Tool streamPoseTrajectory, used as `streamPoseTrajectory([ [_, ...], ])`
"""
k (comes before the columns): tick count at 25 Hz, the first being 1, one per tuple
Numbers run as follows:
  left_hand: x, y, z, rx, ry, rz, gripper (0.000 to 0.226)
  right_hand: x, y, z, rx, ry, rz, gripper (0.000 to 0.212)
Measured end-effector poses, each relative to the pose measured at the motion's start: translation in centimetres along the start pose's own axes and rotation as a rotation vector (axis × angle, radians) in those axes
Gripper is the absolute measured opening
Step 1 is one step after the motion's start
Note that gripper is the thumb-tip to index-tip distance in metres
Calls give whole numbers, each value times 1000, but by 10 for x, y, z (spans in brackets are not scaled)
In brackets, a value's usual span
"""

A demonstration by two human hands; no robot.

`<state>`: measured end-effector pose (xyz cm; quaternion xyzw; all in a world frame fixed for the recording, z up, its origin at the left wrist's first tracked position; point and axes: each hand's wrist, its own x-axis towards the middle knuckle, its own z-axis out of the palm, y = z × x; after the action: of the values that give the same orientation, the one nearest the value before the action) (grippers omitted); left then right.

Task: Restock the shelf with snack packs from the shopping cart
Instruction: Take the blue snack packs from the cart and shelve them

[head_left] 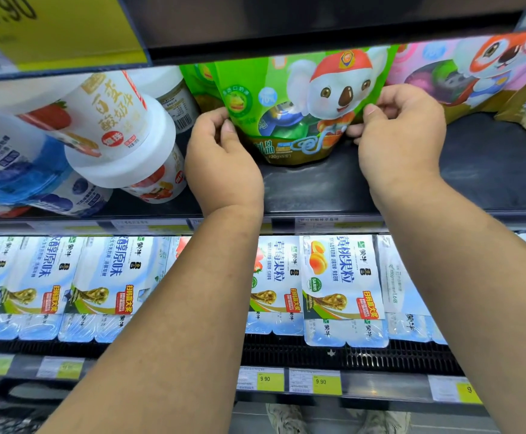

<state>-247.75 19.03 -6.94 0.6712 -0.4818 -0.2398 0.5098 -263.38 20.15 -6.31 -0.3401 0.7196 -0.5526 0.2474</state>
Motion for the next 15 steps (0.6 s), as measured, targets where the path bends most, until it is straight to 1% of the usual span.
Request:
streamPoseTrajectory([
  [6,7,6,5,71,72,-129,22,1,0,-2,-40,-33,7,23],
  [9,11,8,9,86,82,-190,24,1,1,1,-9,-15,39,20],
  [10,11,7,9,71,91,-194,23,0,1,2,-4,-5,42,19],
  [12,8,6,7,29,111,-145,21,-5,0,2,-17,5,7,7],
  [13,4,6,6,30,101,-94,23,-7,0,1,-2,5,-9,9],
  [15,-8,7,3,65,68,-13,35,-14,1,-5,32,-8,-26,33],
])
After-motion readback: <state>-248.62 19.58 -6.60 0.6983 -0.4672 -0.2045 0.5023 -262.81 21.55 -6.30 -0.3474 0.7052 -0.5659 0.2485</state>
